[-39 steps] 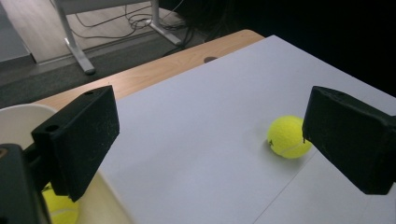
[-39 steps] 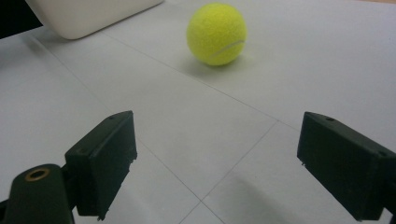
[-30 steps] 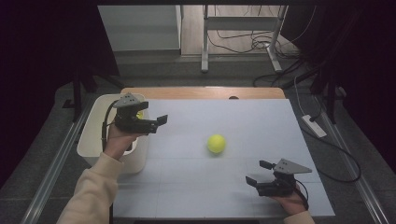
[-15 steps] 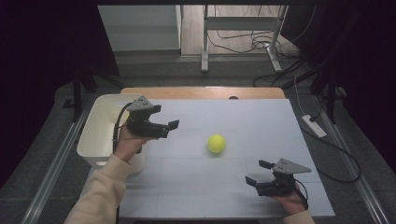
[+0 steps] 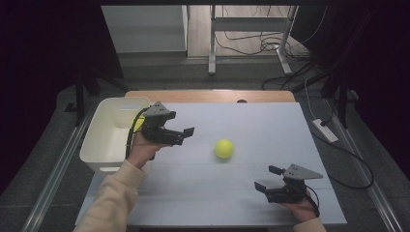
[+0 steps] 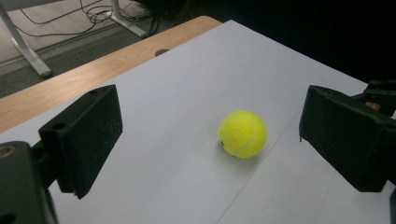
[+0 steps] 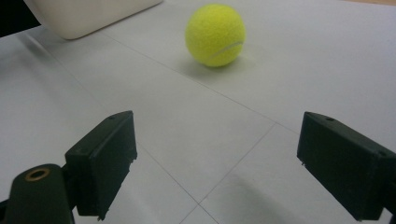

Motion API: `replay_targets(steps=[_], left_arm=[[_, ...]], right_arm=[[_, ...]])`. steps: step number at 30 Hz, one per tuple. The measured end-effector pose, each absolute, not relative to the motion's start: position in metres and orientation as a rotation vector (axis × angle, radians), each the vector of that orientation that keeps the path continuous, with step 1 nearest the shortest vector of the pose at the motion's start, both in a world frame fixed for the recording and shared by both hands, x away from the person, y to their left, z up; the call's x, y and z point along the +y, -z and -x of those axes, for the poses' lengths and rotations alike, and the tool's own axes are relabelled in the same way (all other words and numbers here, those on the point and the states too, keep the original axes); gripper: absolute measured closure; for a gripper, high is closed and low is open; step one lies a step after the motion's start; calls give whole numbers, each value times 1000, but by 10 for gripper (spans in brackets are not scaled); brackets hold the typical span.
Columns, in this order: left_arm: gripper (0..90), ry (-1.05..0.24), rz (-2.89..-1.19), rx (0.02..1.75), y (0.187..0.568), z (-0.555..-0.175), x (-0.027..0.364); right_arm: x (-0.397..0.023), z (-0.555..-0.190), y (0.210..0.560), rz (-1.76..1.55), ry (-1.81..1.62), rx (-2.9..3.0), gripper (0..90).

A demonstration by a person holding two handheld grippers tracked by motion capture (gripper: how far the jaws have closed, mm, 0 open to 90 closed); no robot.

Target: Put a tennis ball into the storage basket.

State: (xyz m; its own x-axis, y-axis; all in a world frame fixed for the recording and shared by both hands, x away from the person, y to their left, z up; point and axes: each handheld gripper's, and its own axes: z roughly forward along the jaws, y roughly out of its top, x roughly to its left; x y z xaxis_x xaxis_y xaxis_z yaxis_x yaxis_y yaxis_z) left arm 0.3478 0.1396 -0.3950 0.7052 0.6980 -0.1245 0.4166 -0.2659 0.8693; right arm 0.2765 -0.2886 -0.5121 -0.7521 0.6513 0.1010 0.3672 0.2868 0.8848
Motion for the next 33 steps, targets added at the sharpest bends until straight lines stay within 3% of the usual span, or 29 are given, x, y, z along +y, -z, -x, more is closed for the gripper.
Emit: replay_targets(steps=[33], left_arm=[[69, -258, -1983, 791, 416, -341, 100]], right_arm=[[-289, -280, 512, -931, -1454, 2273, 121]])
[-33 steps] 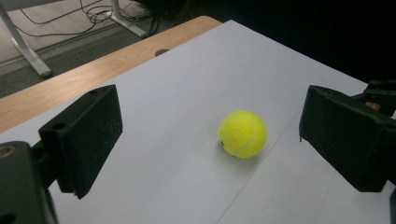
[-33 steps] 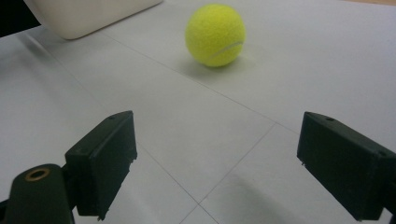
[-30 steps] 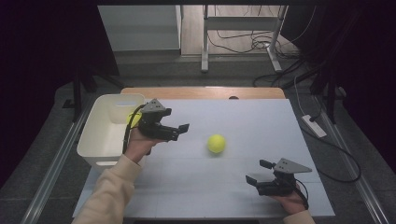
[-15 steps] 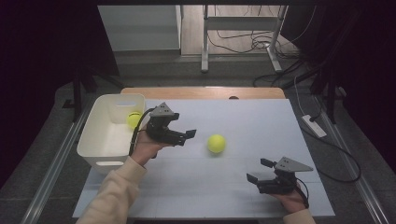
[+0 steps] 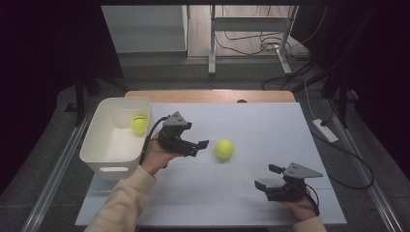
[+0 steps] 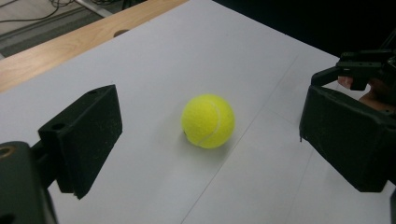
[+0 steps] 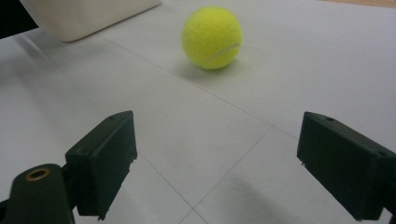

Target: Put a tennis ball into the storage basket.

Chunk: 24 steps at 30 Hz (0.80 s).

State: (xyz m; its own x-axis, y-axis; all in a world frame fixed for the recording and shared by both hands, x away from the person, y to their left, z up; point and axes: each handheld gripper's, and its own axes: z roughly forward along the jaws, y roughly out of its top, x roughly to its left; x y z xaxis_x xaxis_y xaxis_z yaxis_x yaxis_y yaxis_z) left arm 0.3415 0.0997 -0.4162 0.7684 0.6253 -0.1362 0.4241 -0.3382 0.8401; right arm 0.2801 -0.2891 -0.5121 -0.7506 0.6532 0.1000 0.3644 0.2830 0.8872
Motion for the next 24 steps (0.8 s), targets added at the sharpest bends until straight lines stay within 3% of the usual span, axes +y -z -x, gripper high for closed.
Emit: replay_targets(steps=[24], left_arm=[[67, -201, -2017, 759, 429, -349, 67]], right_arm=[[-290, -279, 512, -930, -1450, 2268, 121]])
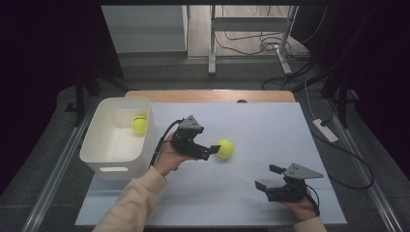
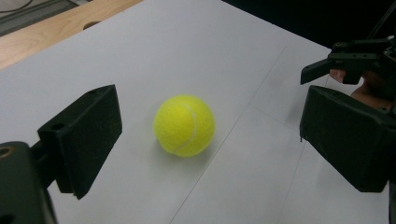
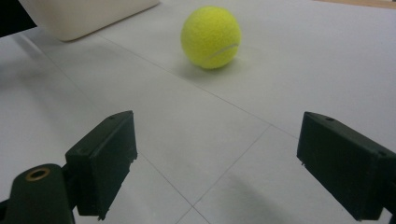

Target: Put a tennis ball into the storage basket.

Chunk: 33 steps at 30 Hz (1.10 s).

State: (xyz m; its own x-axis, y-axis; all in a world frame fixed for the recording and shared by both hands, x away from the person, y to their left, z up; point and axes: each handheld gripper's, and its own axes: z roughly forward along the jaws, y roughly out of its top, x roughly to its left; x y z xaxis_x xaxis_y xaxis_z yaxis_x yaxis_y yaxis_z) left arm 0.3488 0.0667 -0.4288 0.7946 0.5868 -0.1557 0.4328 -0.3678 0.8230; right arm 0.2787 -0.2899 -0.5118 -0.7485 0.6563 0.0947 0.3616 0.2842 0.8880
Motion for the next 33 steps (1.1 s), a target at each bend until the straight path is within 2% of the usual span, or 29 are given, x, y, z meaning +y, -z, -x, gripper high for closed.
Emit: replay_targets(steps=[33], left_arm=[[63, -196, -2119, 817, 466, -378, 41]], right_arm=[[-289, -281, 512, -919, -1446, 2277, 121]])
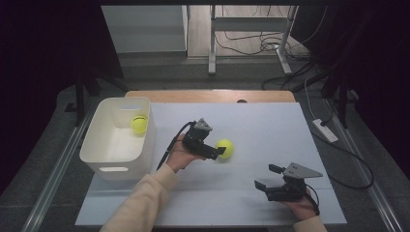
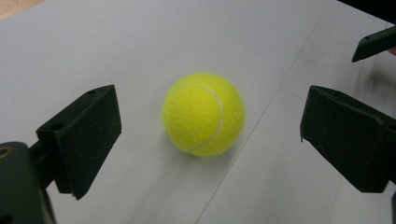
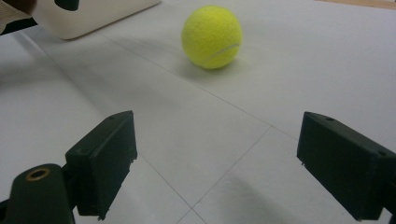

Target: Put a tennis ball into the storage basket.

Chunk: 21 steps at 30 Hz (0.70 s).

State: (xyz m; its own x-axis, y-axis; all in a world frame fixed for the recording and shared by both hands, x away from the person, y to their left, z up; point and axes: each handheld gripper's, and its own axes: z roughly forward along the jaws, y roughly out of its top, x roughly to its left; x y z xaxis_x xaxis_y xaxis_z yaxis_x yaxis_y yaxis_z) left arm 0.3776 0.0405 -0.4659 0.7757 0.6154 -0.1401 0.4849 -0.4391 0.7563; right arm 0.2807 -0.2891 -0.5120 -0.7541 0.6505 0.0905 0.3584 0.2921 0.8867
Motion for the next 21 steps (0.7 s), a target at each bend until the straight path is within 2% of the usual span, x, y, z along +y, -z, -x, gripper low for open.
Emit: replay_targets(steps=[21], left_arm=[[70, -174, -2152, 853, 483, -392, 28]], right_arm=[[-289, -281, 512, -915, -1448, 2279, 121]])
